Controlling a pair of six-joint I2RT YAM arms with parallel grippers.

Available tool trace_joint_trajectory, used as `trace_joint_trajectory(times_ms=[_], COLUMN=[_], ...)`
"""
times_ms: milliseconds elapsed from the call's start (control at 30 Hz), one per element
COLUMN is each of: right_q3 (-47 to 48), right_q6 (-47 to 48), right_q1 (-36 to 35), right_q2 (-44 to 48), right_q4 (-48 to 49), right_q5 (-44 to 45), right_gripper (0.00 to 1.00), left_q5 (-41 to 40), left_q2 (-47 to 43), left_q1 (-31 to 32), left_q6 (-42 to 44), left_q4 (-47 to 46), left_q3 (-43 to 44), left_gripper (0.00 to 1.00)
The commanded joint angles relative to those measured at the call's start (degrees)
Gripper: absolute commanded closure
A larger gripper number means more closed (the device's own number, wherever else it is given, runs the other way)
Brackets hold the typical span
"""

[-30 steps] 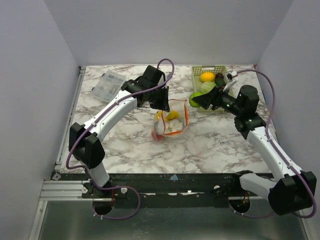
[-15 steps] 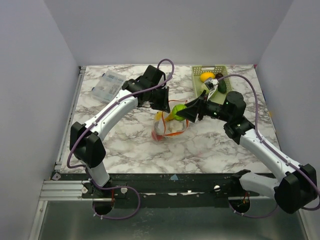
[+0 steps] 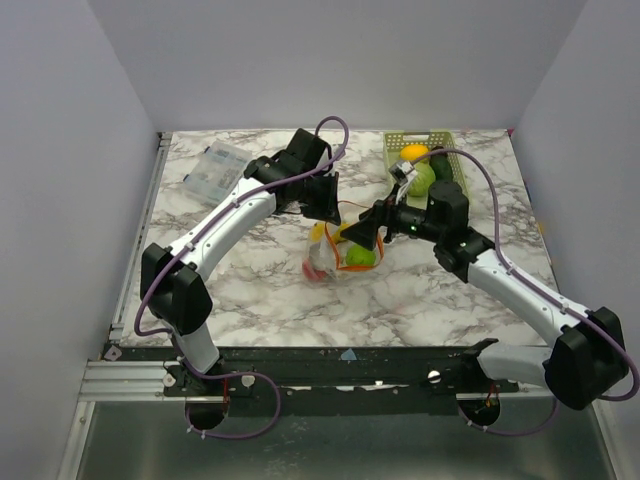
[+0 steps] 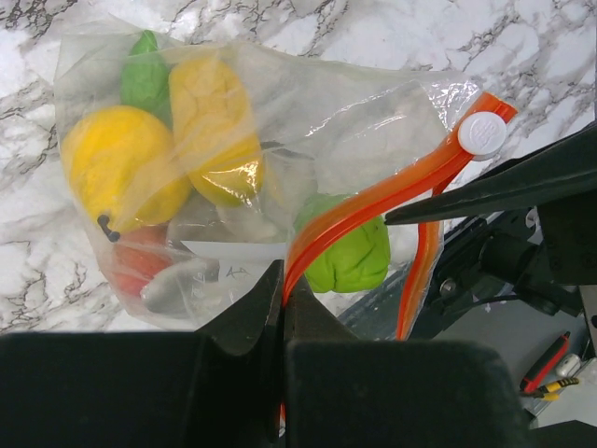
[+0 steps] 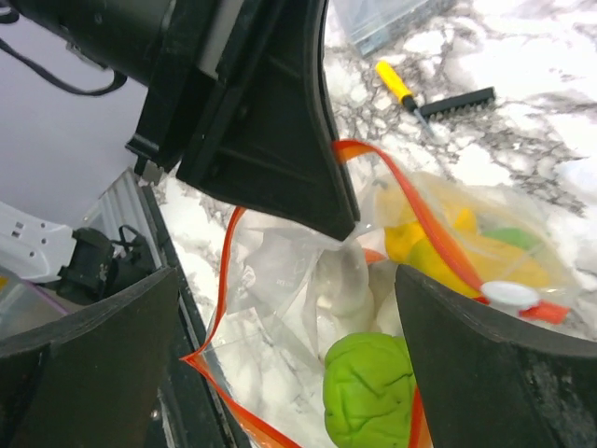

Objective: Place the food in the zip-top bag and seal the zipper
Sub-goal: Place the fake fruit in the zipper food storage bag, then pick up the fake vegetable from the bin.

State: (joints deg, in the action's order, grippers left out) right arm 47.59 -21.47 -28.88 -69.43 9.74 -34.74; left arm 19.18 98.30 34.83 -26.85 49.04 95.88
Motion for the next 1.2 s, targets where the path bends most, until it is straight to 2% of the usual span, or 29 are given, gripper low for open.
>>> trace_joint_trajectory(times_ms=[0,300,667,933,1167], right_q3=[3.38,10.75,18.13,22.89,30.82], right_q6=[2.34,3.17,1.83,-2.45,0.86], right_q1=[-0.2,-0.17,1.72,14.66,18.08], right_q2=[0.31,0.68,-1.91,-10.47,-25.9], right_q4=[-2.89,-7.45,-10.88,-10.57,-13.12], right_q5=[5.06,14.89,48.62,48.22,55.03], right_gripper=[0.0,0.03,0.11,0.27,0.39], left_q5=[0.74,-1.17,-1.79,-0.89,0.28], left_q2=[0.31,-0.1,-0.7,-0.47,-0.82], left_q1=[-0.38,-0.38,-0.39,-0.49,-0.55], left_q6=[0.35,1.45,2.84,3.21,3.21], left_q4=[0.14,-0.73,-1.79,-2.01,-2.22], left_q3=[1.23,-0.45,-2.31,-3.17,-3.4], left_gripper=[1.0,1.0,1.0,1.0,1.0])
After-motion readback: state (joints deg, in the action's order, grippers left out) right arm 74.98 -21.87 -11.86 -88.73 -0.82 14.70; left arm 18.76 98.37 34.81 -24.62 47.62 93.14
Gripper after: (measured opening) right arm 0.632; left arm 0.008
